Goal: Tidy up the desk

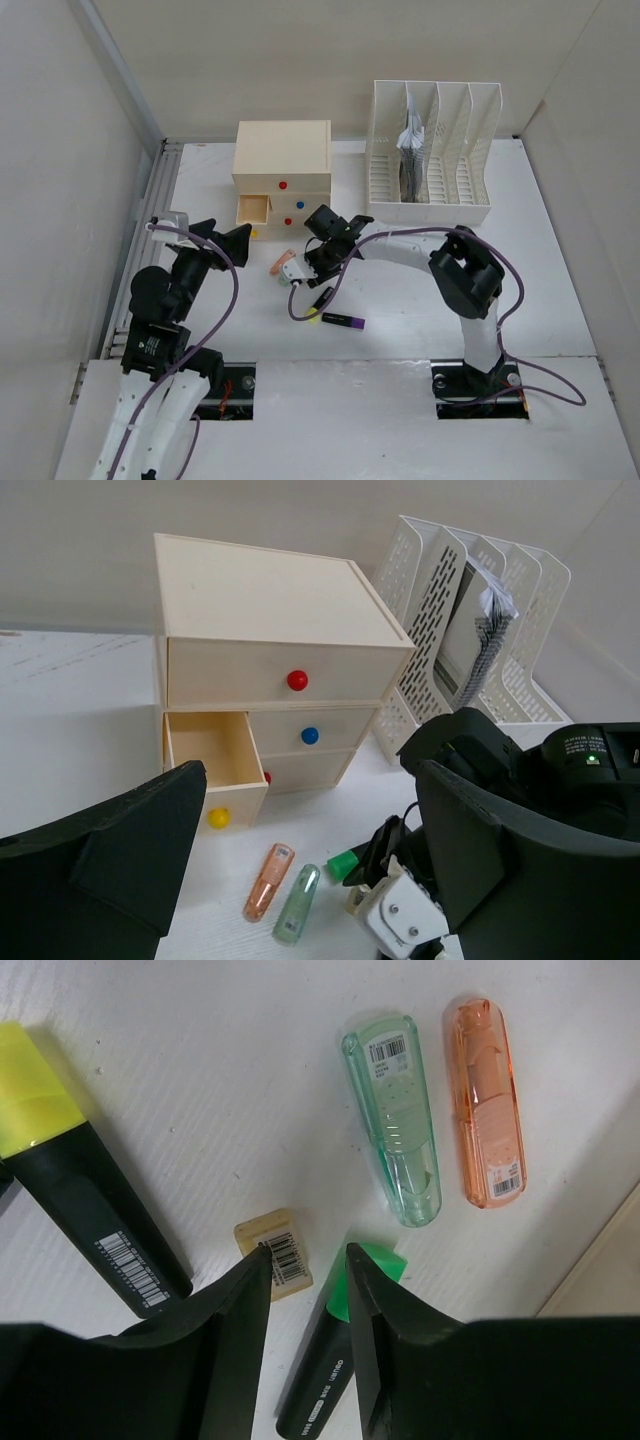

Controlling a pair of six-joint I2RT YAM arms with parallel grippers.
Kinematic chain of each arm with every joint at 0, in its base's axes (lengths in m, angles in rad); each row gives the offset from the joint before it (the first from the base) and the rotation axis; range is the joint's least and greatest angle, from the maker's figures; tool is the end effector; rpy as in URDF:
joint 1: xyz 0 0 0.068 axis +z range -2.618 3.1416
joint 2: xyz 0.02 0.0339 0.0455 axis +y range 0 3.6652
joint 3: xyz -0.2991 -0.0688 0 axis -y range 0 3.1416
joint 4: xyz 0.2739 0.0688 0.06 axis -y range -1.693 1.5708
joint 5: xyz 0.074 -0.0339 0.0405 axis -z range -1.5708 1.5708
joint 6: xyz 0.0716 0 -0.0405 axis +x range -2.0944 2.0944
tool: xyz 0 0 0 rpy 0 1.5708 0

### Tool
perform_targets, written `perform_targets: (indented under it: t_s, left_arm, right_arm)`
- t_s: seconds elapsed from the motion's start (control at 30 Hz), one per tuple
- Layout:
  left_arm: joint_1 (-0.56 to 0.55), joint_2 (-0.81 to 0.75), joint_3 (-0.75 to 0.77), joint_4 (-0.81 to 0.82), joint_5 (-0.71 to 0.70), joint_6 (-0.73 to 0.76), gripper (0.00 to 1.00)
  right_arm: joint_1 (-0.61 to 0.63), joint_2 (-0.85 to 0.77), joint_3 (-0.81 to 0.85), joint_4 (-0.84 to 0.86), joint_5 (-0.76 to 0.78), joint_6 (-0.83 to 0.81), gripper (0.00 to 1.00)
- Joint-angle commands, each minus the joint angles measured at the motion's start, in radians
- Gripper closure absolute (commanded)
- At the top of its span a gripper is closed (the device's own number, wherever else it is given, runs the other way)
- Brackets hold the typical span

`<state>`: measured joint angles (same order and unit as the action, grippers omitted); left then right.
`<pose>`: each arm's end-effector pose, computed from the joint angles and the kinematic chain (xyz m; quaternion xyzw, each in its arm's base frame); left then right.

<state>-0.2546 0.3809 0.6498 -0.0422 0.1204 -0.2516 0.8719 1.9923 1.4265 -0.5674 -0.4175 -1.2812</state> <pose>0.1254 -0.0415 0.3879 0.0480 0.6214 -0.2319 0.7469 0.2768 0.3745 0.1639 -0.8620 0.4134 0.1549 0.2490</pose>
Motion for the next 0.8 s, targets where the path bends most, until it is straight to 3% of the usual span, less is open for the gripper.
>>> perform_targets:
  t_s: [0.0, 0.77]
  left_arm:
    - [-0.005, -0.019, 0.016, 0.048, 0.013, 0.011, 0.16]
    - [-0.005, -0.028, 0.016, 0.048, 0.004, 0.011, 0.15]
  right_arm:
    - [0.010, 0.020, 0.022, -0.069, -0.040, -0.032, 0.58]
    - [0.029, -0.081, -0.011, -0.147, -0.099, -0.041, 0.54]
